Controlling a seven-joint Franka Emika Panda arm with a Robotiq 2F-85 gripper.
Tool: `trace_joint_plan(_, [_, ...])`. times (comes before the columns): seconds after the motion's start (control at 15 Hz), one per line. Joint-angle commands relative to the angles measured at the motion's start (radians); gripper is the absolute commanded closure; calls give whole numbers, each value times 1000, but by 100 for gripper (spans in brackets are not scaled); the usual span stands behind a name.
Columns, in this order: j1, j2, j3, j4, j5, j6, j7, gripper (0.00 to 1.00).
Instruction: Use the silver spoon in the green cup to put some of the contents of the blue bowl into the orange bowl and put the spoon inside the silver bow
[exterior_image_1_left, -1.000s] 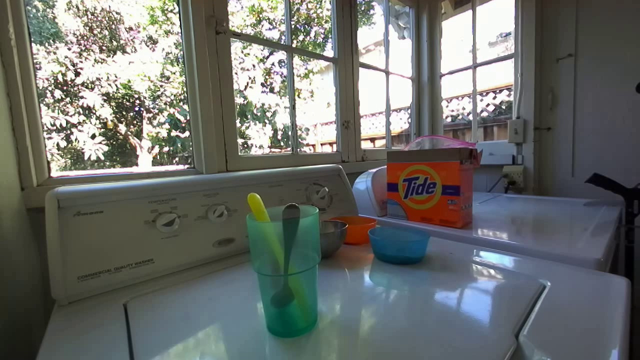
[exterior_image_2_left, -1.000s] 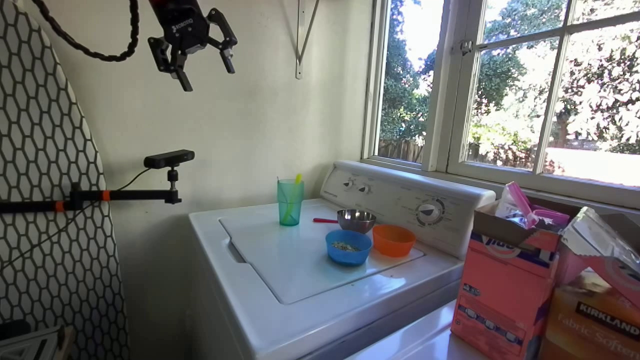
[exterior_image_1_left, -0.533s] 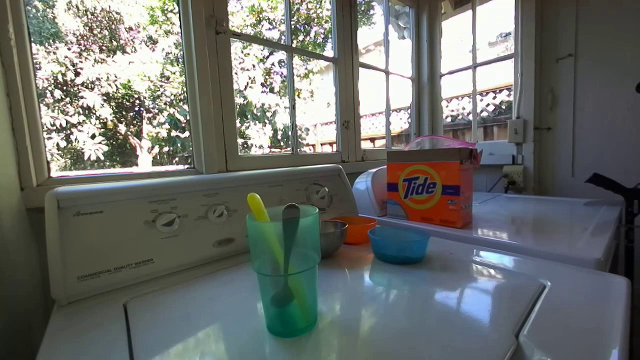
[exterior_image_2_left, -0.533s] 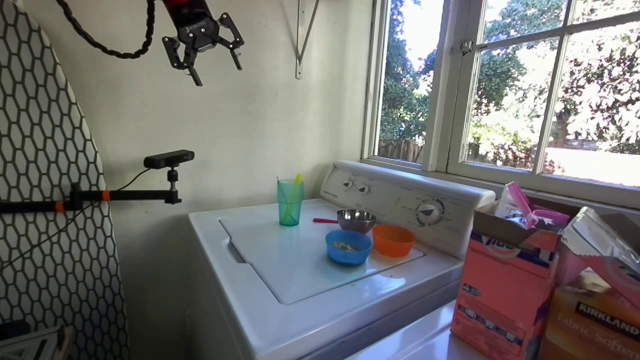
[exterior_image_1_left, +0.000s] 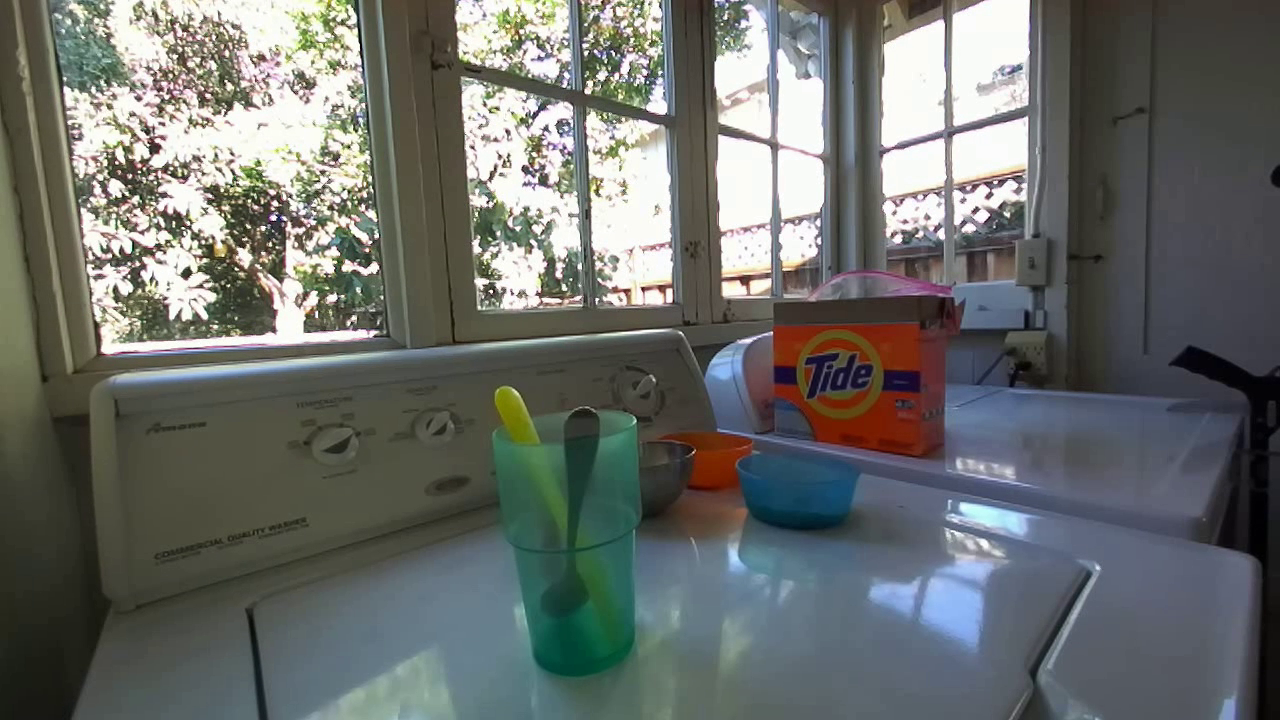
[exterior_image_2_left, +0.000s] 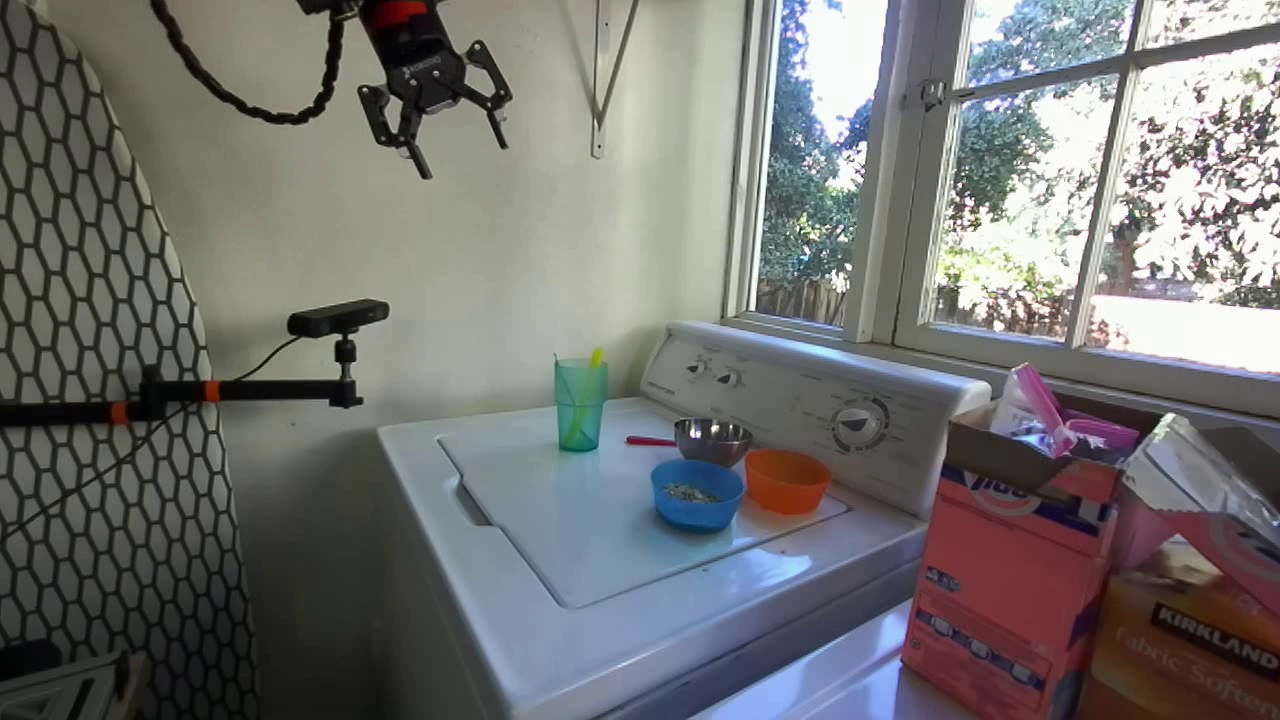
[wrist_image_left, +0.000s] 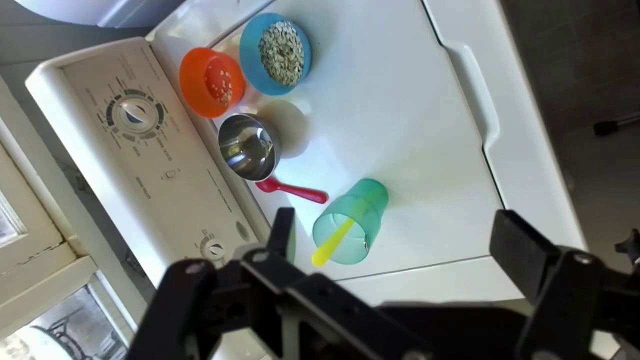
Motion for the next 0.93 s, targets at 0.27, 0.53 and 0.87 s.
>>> trace_joint_plan(0.27, [-4, 395, 7, 334, 204, -68, -278, 0])
trace_joint_plan(0.53, [-27, 544, 72, 476, 181, -155, -318, 0])
trace_joint_plan(0.87, [-29, 664, 137, 532, 74, -118, -222, 0])
